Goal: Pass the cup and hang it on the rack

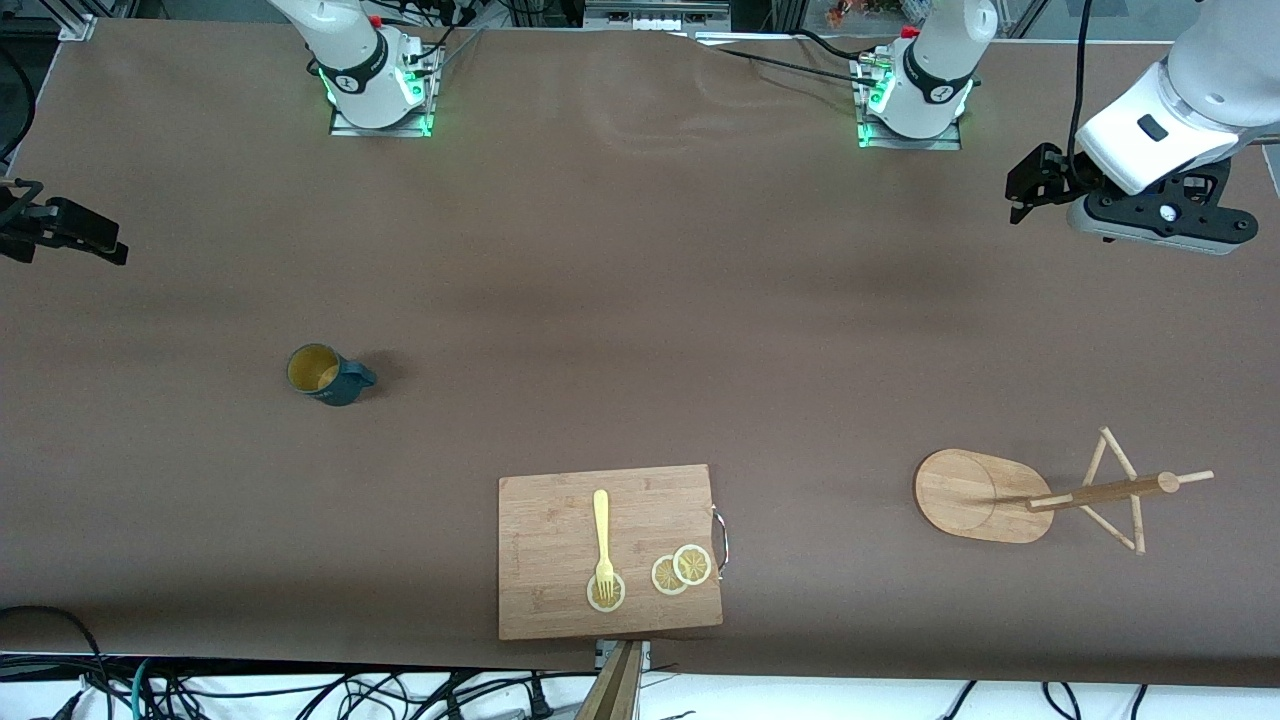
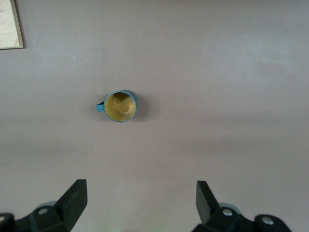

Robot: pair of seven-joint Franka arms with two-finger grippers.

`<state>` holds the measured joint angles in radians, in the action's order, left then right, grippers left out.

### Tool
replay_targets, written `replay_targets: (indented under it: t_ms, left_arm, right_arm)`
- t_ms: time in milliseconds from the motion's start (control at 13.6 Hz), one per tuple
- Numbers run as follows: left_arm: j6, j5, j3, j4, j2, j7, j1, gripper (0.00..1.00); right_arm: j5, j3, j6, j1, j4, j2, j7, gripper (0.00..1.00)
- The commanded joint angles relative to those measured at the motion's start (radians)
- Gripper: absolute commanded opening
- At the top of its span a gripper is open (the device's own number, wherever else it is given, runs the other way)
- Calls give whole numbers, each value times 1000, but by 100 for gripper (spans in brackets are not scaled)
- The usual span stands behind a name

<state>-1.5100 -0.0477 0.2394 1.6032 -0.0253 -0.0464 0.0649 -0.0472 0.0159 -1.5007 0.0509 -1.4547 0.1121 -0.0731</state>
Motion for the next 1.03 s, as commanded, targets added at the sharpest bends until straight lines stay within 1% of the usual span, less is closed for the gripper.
replay_targets:
  t_ms: [0, 293, 954]
  left_arm:
    - [8, -15, 8, -3, -1, -18, 6, 100]
    - [8, -15, 6, -3, -1, -18, 6, 100]
    - [10, -15, 6, -3, 1, -18, 6, 100]
  right_arm:
    - [17, -4, 2, 12, 10, 3, 12, 100]
    - [20, 7, 2, 14, 11, 4, 10, 100]
    - [17, 7, -3, 15, 10, 7, -2, 100]
